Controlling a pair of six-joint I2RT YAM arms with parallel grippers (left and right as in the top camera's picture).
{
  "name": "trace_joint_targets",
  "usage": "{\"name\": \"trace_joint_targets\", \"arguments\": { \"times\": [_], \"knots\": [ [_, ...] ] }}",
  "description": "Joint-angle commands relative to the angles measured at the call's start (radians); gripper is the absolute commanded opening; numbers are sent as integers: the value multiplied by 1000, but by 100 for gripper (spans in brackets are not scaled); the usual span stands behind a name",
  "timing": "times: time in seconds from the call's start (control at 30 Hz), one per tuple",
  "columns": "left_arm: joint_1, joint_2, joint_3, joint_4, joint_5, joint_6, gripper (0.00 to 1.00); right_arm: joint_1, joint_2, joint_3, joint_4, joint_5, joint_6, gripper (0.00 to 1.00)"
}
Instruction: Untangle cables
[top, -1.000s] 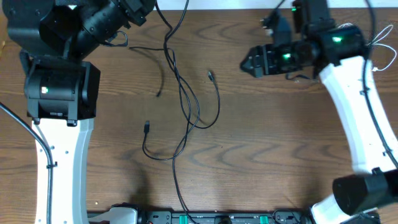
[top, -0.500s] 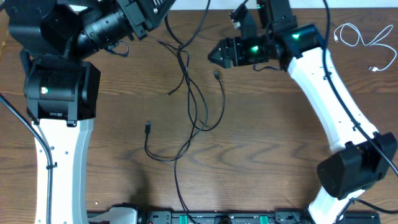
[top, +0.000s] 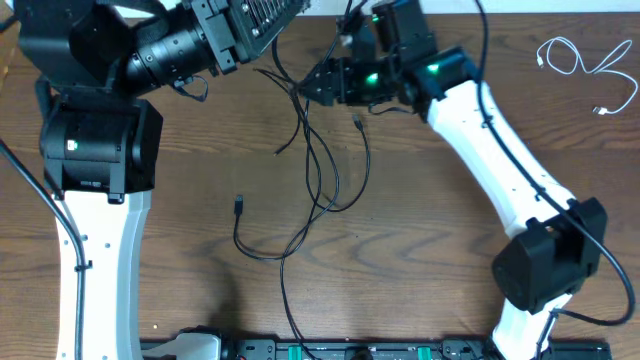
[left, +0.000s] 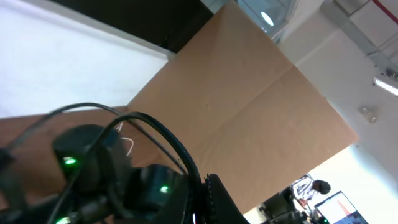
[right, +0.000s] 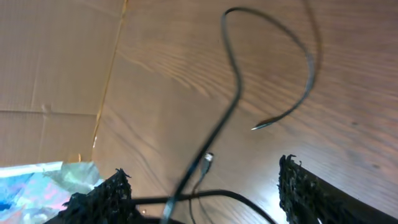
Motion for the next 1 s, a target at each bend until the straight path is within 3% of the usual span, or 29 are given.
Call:
{"name": "trace_joint_targets", "arguments": {
  "times": [0.0,0.07,0.17,0.27,0.43,0.67,0.8,0.97],
  "knots": [
    [-3,-11,21,-22,24,2,8,34,45,-3,12,-10,51,70],
    [-3,-11,21,-25,25,2,8,40,54,-3,8,-8,52,59],
    [-3,-11,21,-24,24,2,8,41,59,-3,-15,12,51,24],
    [-3,-11,21,-26,25,26,8,38,58,-3,-55,79,51,2],
    [-3,-7,21,-40,24,55,8,28,58,-3,-128,173,16,1],
    [-2,10,21,-254,-27,280,8,6,56,-3,-184,262,-70,1],
    [-2,34,21,-516,-255,420,8,-14,48,-3,-227,279,-93,1],
    [-2,92,16,-786,-645,486,8,-32,30,-3,-281,307,-130,1]
  ]
}}
